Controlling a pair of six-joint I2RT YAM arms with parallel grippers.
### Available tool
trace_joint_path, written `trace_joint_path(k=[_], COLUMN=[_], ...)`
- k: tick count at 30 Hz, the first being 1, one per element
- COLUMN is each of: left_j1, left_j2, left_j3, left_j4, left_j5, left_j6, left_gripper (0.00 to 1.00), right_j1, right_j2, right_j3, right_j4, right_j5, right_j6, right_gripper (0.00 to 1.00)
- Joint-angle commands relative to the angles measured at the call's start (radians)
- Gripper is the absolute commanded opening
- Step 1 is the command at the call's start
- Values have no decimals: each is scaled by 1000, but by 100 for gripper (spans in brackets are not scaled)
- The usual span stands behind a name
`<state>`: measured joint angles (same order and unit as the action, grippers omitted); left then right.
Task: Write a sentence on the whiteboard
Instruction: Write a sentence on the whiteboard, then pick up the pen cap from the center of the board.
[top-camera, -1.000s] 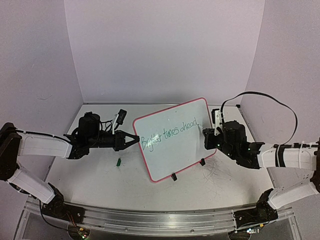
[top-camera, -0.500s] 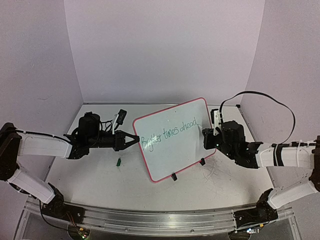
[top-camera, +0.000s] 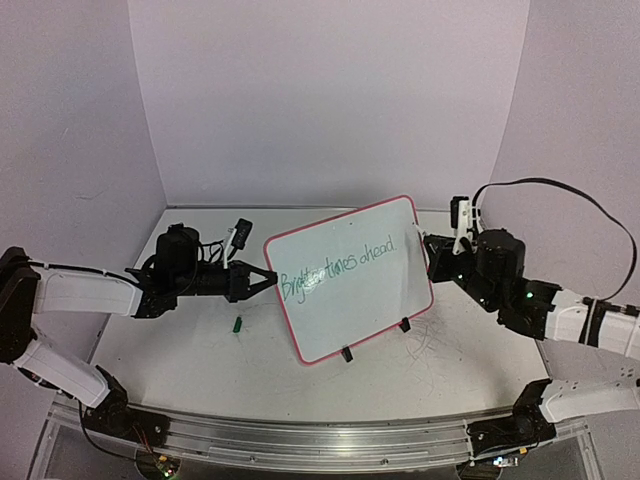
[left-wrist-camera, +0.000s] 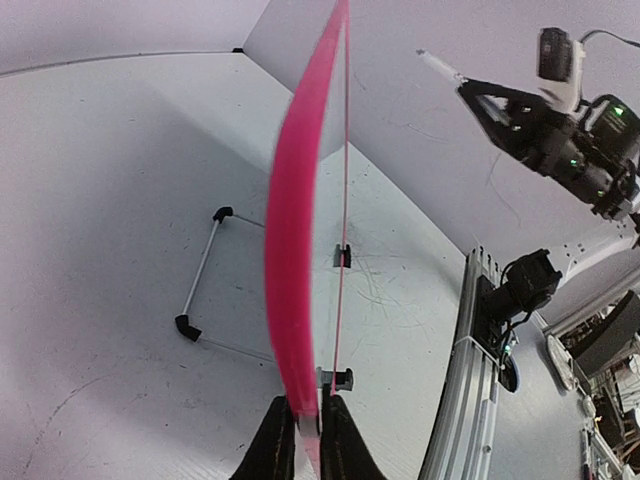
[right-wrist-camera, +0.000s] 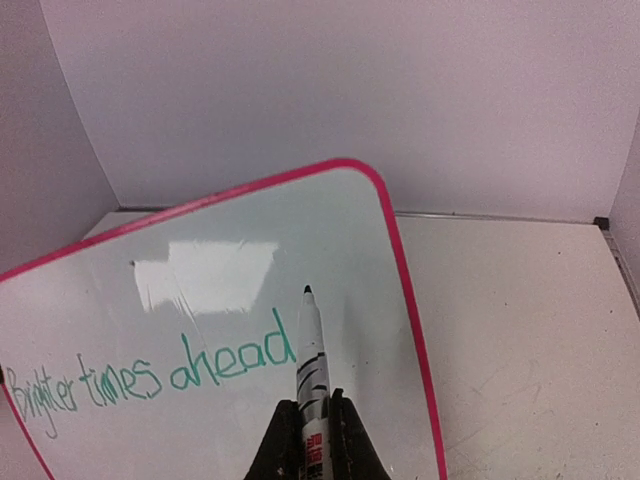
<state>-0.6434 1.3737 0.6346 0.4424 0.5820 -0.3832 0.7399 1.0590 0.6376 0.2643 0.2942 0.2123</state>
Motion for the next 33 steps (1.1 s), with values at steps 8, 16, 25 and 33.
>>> trace_joint_path(k=[8,16,25,33], left_j1=[7,7,7,6], left_j2=[-166,-415,-534,-277], left_j3=[135,111,32,15], left_j4=[-157,-490,-808,-804], left_j5=[-49,-262,-553,-500], left_j6=[93,47,-330,-293], left_gripper=[48,77,69,63], right_j1=[-5,-5,3,41], right_j2=[-110,-146,-105,-97], right_j3=[109,127,152,169], right_j4=[-186,-224,-234,-244], right_j5=[45,5,-141,-191], right_j6=[-56,-41,-7,7], right_gripper=[0,0,0,0])
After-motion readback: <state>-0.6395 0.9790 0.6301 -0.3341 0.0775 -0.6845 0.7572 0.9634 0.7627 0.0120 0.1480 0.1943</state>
